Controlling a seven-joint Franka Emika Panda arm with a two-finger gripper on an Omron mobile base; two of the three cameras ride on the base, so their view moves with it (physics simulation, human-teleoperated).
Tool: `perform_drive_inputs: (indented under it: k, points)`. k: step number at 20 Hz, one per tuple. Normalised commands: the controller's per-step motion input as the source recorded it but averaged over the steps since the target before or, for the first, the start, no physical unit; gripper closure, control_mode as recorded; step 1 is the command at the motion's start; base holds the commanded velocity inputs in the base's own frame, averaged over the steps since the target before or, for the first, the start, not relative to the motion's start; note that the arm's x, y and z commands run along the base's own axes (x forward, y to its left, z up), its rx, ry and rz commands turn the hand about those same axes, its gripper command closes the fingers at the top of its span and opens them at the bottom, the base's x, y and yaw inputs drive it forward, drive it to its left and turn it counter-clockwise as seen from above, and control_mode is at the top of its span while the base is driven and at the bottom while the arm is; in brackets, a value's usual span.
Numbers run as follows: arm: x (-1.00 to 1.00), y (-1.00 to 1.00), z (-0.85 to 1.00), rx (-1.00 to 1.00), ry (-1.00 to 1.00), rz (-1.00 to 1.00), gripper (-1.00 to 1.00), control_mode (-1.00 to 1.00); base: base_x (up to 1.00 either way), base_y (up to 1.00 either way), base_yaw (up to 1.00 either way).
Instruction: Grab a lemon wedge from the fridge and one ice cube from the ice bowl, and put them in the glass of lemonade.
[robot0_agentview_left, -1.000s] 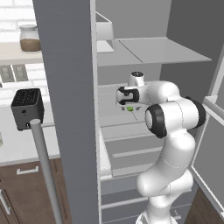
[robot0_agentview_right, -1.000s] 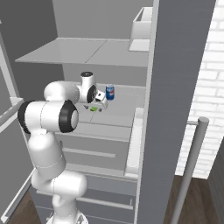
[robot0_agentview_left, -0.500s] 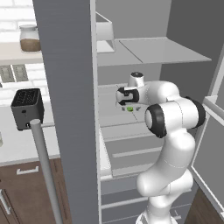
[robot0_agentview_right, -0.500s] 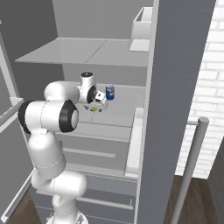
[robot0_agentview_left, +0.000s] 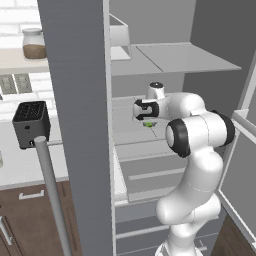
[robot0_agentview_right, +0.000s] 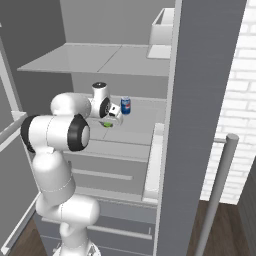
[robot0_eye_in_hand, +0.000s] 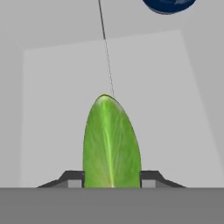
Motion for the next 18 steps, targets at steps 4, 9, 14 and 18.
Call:
perform_drive_inputs:
  k: [4,9,14,18]
  points:
    - [-0.60,-0.01,0.09,0.00,-0.01,0.00,1.00,-1.00,0.00,0.00,0.00]
    - [-1.00,-0.07,0.16,0.00,-0.02,0.01,1.00,-1.00,0.00,0.00,0.00]
    - [-1.00,-0.02,0.30,0.00,-0.01,0.04,1.00,-1.00,0.00,0.00,0.00]
    - [-1.00,0.05,0.87,0.00,0.00,0.09,1.00,-1.00,0.00,0.00,0.00]
